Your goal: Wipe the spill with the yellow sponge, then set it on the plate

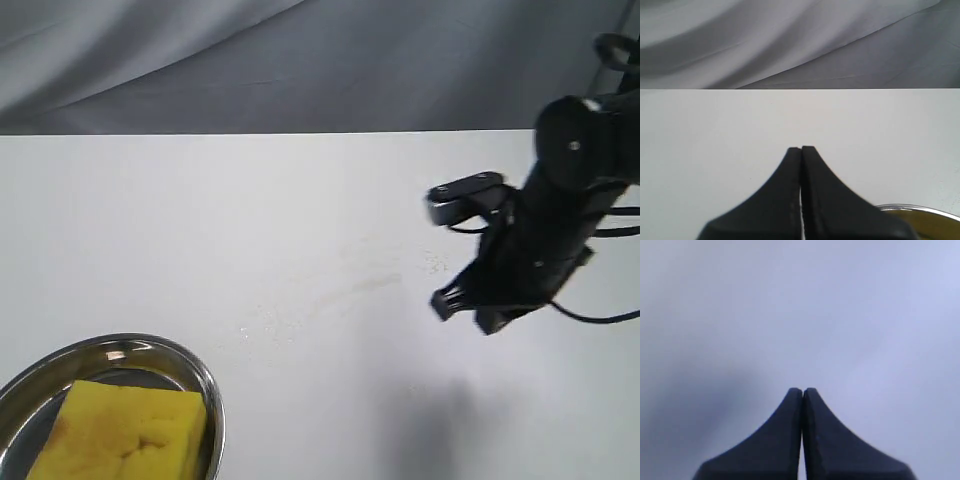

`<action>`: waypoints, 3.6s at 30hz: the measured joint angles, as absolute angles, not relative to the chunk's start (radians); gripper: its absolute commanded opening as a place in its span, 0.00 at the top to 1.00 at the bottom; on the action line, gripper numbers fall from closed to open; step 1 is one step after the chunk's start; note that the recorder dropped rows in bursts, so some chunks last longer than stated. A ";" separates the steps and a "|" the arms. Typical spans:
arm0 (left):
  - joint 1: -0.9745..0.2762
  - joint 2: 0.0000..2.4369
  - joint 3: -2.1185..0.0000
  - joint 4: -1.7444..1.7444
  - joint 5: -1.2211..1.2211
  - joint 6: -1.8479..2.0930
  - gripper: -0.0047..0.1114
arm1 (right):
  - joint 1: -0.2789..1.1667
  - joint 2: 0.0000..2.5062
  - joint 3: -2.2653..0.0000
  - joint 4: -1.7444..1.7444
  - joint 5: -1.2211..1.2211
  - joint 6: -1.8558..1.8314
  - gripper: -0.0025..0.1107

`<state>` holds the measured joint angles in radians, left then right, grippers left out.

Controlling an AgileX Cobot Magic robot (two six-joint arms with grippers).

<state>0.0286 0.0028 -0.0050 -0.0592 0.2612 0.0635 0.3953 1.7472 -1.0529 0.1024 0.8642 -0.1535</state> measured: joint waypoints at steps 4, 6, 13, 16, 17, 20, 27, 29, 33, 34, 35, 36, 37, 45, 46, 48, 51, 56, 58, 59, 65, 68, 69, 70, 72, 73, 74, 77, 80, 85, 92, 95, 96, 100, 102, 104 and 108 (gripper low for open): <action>0.029 0.003 -0.005 -0.059 0.261 0.064 0.96 | 0.127 1.714 -0.977 0.000 0.901 -0.075 0.98; 0.029 0.003 -0.005 -0.059 0.261 0.064 0.96 | 0.068 1.674 -0.937 -0.005 0.904 -0.060 0.98; 0.029 0.003 -0.005 -0.059 0.261 0.064 0.96 | 0.040 1.234 -0.806 0.023 0.748 -0.020 0.98; 0.029 0.003 -0.005 -0.059 0.261 0.064 0.96 | 0.040 1.052 -0.781 0.023 0.719 -0.017 0.98; 0.029 0.003 -0.005 -0.059 0.261 0.064 0.96 | 0.040 0.930 -0.757 0.025 0.701 -0.010 0.98; 0.029 0.003 -0.005 -0.059 0.261 0.064 0.96 | 0.040 0.759 -0.710 0.025 0.663 0.000 0.98; 0.029 0.003 -0.005 -0.059 0.261 0.064 0.96 | 0.040 0.353 -0.542 0.025 0.541 0.000 0.98; 0.029 0.003 -0.005 -0.059 0.261 0.064 0.96 | 0.040 0.265 -0.452 0.025 0.413 0.000 0.98; 0.029 0.003 -0.005 -0.059 0.261 0.064 0.96 | 0.040 0.223 -0.306 0.025 0.151 0.000 0.98; 0.029 0.003 -0.005 -0.059 0.261 0.064 0.96 | 0.040 0.222 -0.263 0.025 0.073 0.000 0.98; 0.029 0.003 -0.005 -0.059 0.261 0.064 0.96 | 0.040 0.222 -0.220 0.025 0.000 0.000 0.98; 0.029 0.003 -0.005 -0.059 0.261 0.064 0.96 | 0.040 0.222 -0.178 0.025 -0.057 0.000 0.98; 0.029 0.003 -0.005 -0.059 0.261 0.064 0.96 | 0.040 0.224 -0.137 0.025 -0.107 0.000 0.98; 0.029 0.003 -0.005 -0.059 0.261 0.064 0.96 | 0.040 0.226 -0.002 0.025 -0.060 0.000 0.98; 0.029 0.003 -0.005 -0.059 0.261 0.064 0.96 | 0.040 0.226 -0.002 0.025 -0.028 0.000 0.98; 0.029 0.003 -0.005 -0.059 0.261 0.064 0.96 | 0.040 0.226 -0.002 0.025 0.015 0.000 0.98; 0.029 0.003 -0.005 -0.059 0.261 0.064 0.96 | 0.040 0.207 -0.002 0.033 0.048 0.000 0.98; 0.029 0.003 -0.005 -0.059 0.261 0.064 0.96 | 0.040 0.059 -0.002 0.039 0.082 0.000 0.98; 0.029 0.003 -0.005 -0.059 0.261 0.064 0.96 | 0.040 0.018 -0.002 0.039 0.082 0.000 0.98; 0.029 0.003 -0.005 -0.059 0.261 0.064 0.96 | 0.040 0.011 -0.002 0.039 0.076 0.000 0.98; 0.029 0.003 -0.005 -0.059 0.261 0.064 0.96 | 0.040 0.006 -0.002 0.039 0.086 0.000 0.98; 0.029 0.003 -0.005 -0.059 0.261 0.064 0.96 | 0.040 0.006 -0.002 0.039 0.088 0.000 0.98; 0.029 0.003 -0.005 -0.059 0.261 0.064 0.96 | 0.040 0.006 -0.002 0.039 0.090 0.000 0.98; 0.029 0.003 -0.005 -0.059 0.261 0.064 0.96 | 0.040 0.006 -0.002 0.039 0.099 0.000 0.98; 0.029 0.003 -0.005 -0.059 0.261 0.064 0.96 | 0.040 0.006 -0.002 0.039 0.135 0.000 0.98; 0.029 0.003 -0.005 -0.059 0.261 0.064 0.96 | 0.040 0.006 -0.002 0.039 0.167 0.000 0.98; 0.029 0.003 -0.005 -0.059 0.261 0.064 0.96 | 0.040 0.006 -0.002 0.039 0.203 0.000 0.98; 0.029 0.003 -0.005 -0.059 0.261 0.064 0.96 | 0.040 0.006 -0.002 0.039 0.286 0.000 0.98; 0.029 0.003 -0.005 -0.059 0.261 0.064 0.96 | 0.040 0.006 -0.002 0.039 0.316 0.000 0.98; 0.029 0.003 -0.005 -0.059 0.261 0.064 0.96 | 0.040 0.006 -0.002 0.039 0.321 0.000 0.98; 0.029 0.003 -0.005 -0.059 0.261 0.064 0.96 | 0.040 0.006 -0.002 0.039 0.321 0.000 0.98; 0.029 0.003 -0.005 -0.059 0.261 0.064 0.96 | 0.040 0.006 -0.002 0.039 0.323 0.000 0.98; 0.029 0.003 -0.005 -0.059 0.261 0.064 0.96 | 0.040 0.006 -0.002 0.039 0.323 0.000 0.98; 0.029 0.003 -0.005 -0.059 0.261 0.064 0.96 | 0.040 0.006 -0.002 0.039 0.323 0.000 0.98; 0.029 0.003 -0.005 -0.059 0.261 0.064 0.96 | 0.040 0.006 -0.002 0.039 0.323 0.000 0.98; 0.029 0.003 -0.005 -0.059 0.261 0.064 0.96 | 0.040 0.006 -0.002 0.039 0.323 0.000 0.98; 0.029 0.003 -0.005 -0.059 0.261 0.064 0.96 | 0.040 0.006 -0.002 0.039 0.323 0.000 0.98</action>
